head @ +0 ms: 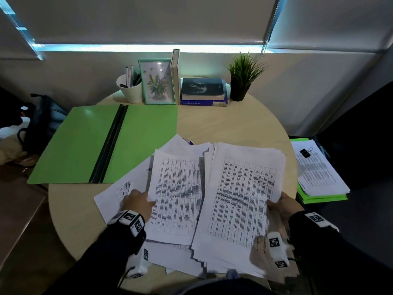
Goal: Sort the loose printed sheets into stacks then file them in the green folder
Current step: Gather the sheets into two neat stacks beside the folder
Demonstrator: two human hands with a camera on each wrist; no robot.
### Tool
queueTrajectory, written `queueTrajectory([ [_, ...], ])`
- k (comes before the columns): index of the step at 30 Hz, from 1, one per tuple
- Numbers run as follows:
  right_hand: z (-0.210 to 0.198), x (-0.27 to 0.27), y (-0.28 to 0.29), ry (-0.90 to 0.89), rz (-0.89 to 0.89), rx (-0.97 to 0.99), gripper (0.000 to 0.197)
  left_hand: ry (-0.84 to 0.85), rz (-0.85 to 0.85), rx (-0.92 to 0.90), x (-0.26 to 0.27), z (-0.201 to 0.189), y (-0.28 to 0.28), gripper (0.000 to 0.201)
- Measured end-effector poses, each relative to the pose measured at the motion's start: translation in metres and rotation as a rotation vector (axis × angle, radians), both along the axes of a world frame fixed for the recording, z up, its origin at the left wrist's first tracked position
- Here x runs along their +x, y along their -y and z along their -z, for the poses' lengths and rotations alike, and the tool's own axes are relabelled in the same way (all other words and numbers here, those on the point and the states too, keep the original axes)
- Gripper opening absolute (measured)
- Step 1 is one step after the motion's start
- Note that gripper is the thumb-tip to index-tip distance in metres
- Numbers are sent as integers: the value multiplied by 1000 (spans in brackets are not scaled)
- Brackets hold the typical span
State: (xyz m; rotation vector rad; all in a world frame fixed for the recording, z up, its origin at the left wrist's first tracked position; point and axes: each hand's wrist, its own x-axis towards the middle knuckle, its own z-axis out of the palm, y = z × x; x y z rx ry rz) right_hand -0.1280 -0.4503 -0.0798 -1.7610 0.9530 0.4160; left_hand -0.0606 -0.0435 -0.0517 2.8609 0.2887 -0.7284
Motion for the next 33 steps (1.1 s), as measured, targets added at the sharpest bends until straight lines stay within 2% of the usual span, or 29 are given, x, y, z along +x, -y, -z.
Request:
queueTrajectory([
  [3, 7, -2, 2, 13, 20, -18, 37, 52, -22, -65, 2, 2, 9, 50],
  [6, 20, -2, 7, 16, 22, -40, 40, 29, -109, -242, 1, 6, 18, 58],
  [10, 7, 0, 1, -16, -13, -25, 41, 73, -207, -416, 1, 6, 23, 41],
  [12, 8, 0, 2, 1, -51, -103, 40, 116, -277, -456, 2, 3, 21, 33],
  [14, 11, 1, 1, 15, -61, -154, 40, 133, -322, -433, 5, 1, 12, 31],
  [19, 15, 2, 3, 1, -49, -57, 30, 155, -423, -332, 11, -6, -27, 31],
  [23, 14, 3, 2, -26, -113, -161, 42, 110, -487, -264, 14, -5, -56, 30],
  [25, 8, 3, 0, -57, -173, -205, 45, 149, -519, -230, 15, -4, -65, 29],
  [28, 4, 3, -1, -55, -173, -200, 47, 168, -502, -186, 15, -2, -68, 35],
  [31, 4, 4, 0, -80, -167, -212, 47, 62, -447, -172, 12, -4, -63, 36],
  [33, 2, 3, -2, -70, -122, -138, 44, 8, -424, -159, 10, -2, -61, 36],
])
